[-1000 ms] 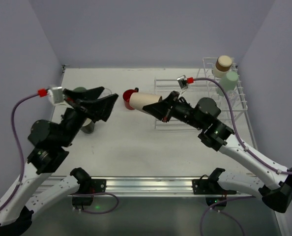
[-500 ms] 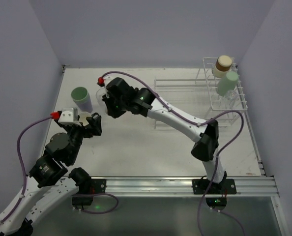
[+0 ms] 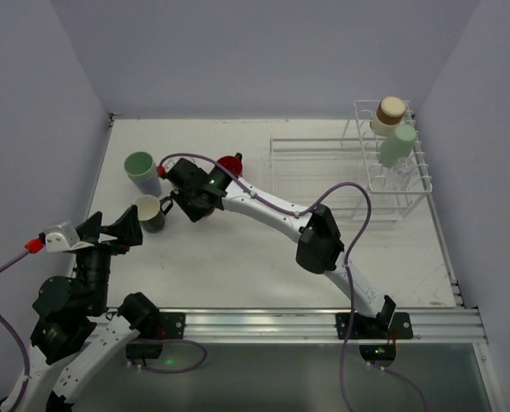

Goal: Unload the cups from the dish rack

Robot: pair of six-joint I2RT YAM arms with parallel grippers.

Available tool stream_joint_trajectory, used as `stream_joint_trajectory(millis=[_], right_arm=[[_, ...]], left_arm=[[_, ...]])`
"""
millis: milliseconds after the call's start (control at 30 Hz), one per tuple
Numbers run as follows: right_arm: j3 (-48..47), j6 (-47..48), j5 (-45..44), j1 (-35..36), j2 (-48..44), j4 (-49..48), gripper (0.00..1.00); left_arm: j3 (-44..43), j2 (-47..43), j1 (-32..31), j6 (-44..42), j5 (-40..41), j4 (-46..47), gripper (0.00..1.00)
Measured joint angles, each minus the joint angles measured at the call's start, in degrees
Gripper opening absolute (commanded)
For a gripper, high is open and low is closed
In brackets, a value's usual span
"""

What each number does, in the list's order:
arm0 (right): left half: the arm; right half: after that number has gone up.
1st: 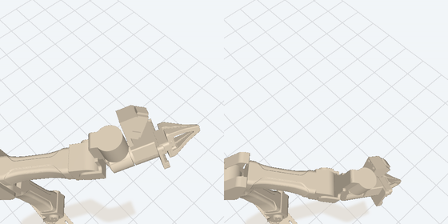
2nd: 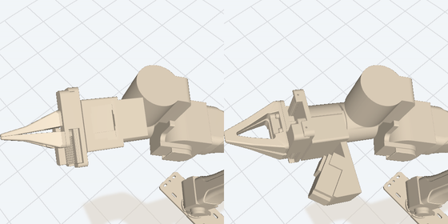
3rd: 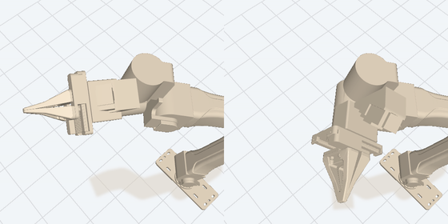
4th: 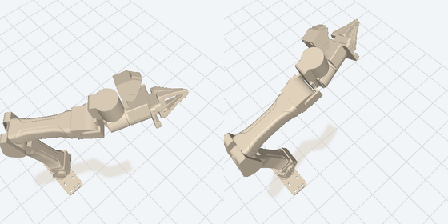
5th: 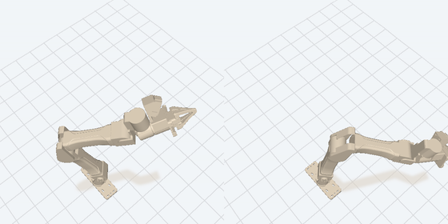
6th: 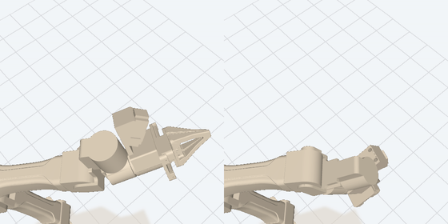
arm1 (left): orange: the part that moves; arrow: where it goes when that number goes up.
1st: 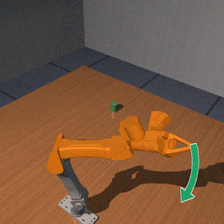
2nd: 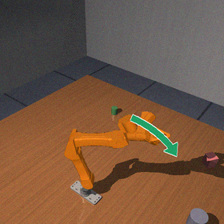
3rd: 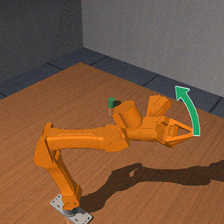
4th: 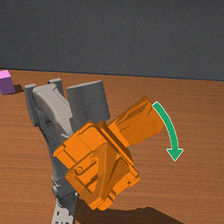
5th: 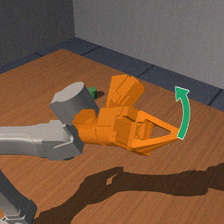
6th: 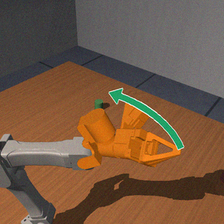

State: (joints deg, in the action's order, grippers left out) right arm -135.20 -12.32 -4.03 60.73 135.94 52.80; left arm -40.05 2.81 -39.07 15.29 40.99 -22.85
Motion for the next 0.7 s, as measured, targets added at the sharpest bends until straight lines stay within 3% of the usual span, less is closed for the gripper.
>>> stream_joint_trajectory(millis=[400, 500, 533, 700], right_arm=[[-1.2, 2.6, -2.0, 0.0, 5.0, -1.2, 0.07], [-1.2, 3.1, -2.6, 0.0, 5.2, -1.6, 0.2], [-1.2, 3.1, -2.6, 0.0, 5.2, -1.9, 0.3], [-0.9, 3.8, -2.9, 0.0, 5.2, -4.8, 0.43]], left_arm=[[1.1, 4.8, 6.6, 0.0, -7.0, 1.9, 1.0], [1.3, 5.2, 8.4, 0.0, -8.8, 2.3, 1.0], [1.4, 5.4, 8.9, 0.0, -9.3, 2.4, 1.0], [1.4, 5.7, 10.1, 0.0, -10.9, 2.7, 1.0]])
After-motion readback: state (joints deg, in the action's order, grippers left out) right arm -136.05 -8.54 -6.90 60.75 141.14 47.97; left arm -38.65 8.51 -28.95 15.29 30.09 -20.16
